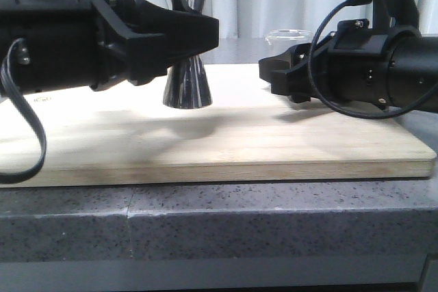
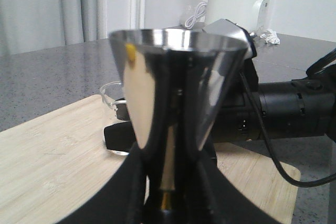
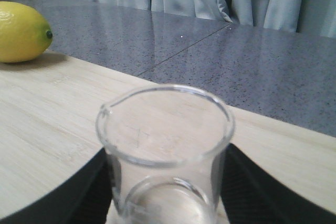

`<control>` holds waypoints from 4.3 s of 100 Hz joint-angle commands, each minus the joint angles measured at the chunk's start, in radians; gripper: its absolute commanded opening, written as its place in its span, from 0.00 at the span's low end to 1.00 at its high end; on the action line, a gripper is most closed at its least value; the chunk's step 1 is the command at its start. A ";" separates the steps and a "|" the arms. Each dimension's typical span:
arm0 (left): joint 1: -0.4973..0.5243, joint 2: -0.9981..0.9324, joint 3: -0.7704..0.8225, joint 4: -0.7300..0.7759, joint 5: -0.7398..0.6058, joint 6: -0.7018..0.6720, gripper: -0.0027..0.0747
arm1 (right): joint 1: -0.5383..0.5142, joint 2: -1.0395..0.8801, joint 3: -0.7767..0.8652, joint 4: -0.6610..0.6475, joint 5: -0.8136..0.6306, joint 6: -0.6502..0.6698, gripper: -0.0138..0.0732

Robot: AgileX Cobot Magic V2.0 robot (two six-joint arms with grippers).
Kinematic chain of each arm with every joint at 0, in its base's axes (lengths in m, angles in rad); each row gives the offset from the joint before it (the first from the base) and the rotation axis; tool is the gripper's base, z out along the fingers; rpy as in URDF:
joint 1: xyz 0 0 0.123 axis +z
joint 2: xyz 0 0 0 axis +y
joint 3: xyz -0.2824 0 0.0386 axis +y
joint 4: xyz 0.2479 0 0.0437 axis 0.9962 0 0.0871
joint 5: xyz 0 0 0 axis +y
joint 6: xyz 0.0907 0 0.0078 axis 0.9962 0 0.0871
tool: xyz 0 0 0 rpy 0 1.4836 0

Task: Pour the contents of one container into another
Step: 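Set the empty beaker on the board and open the right gripper, then lower the jigger onto the board with the left gripper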

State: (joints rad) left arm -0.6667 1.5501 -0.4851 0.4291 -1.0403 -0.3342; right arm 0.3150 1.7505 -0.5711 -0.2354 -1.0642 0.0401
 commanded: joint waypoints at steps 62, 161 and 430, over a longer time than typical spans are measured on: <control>0.001 -0.041 -0.023 -0.027 -0.096 -0.002 0.01 | -0.004 -0.071 -0.016 0.008 -0.085 -0.011 0.81; 0.001 -0.041 -0.023 -0.027 -0.096 0.003 0.01 | -0.002 -0.269 0.097 0.000 0.054 0.013 0.81; 0.287 0.111 -0.023 0.018 -0.238 0.016 0.01 | -0.002 -0.460 0.200 0.000 0.082 0.037 0.81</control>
State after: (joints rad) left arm -0.3857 1.6788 -0.4874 0.4439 -1.1479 -0.3163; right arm 0.3150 1.3200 -0.3520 -0.2370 -0.8960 0.0772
